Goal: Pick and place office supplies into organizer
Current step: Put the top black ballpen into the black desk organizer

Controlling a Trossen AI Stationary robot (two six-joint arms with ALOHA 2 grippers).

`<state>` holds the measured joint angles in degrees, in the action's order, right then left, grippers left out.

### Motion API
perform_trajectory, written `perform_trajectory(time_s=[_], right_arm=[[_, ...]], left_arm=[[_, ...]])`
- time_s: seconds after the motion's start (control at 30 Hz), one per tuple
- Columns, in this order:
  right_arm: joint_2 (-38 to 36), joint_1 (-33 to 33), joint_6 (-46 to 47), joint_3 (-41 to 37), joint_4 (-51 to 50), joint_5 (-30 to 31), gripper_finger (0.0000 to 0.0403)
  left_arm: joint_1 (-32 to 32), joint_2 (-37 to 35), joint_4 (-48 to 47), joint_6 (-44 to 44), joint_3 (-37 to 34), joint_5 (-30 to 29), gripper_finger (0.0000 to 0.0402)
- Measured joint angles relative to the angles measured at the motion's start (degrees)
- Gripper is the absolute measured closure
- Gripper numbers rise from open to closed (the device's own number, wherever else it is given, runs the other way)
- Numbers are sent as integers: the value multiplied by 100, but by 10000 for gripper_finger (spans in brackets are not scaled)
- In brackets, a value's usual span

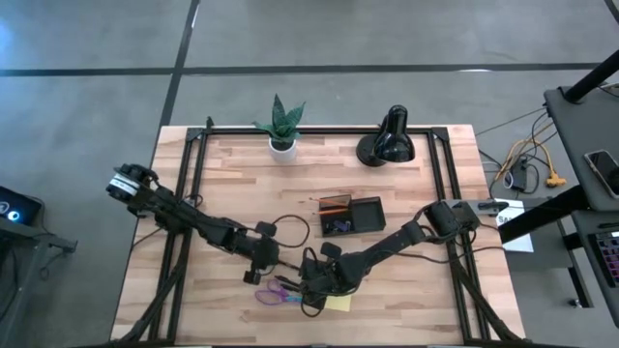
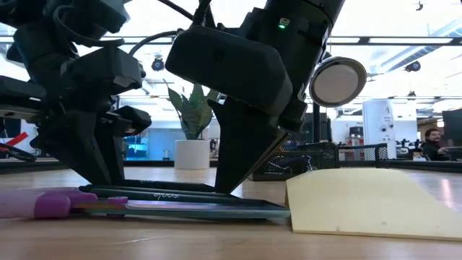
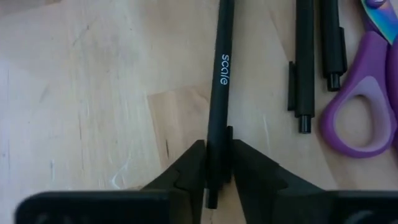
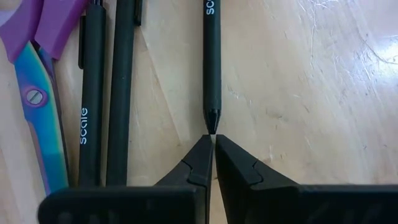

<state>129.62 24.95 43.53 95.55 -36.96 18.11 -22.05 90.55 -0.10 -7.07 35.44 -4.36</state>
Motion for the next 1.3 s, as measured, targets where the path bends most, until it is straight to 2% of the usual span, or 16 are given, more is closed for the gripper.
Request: perform_trajectory(time_s=[0.2,0.4,0.57,0.67,0.8,0.87,0.97,1.03,1.13,1.2,1.3], right_arm=[[-29,3,-4,16,-37,69,390],[-231,207,-31,472,-339,1076,390],[-281,424,157,1100,-1649,2088,390],[-360,528,908,1676,-2954,2909,390],[-385,671,2897,2572,-5160,3698,390],[-427,716,3382,2757,-5257,3879,390],[-571,845,3156,2834,-5085,3941,390],[-583,927,3386,2917,-5295,3994,390],[-586,1004,3465,2865,-5271,4020,390],[-586,995,3481,2718,-5257,3658,390],[-536,869,3818,2245,-5170,2575,390]], left_arm=[[10,-9,-43,-7,-1,21,385],[10,-38,-234,-11,171,25,398],[36,-21,-881,13,652,132,399],[36,-16,-1678,241,1163,87,398],[37,-34,-2480,708,1778,-236,399],[45,-33,-2798,869,2031,-338,400],[64,-95,-3409,1207,2494,-524,400],[105,-162,-3808,1393,2794,-637,401],[240,-274,-3961,1458,2891,-608,401],[357,-287,-3916,1438,2679,-323,401],[372,-274,-3475,1345,2172,-309,401]])
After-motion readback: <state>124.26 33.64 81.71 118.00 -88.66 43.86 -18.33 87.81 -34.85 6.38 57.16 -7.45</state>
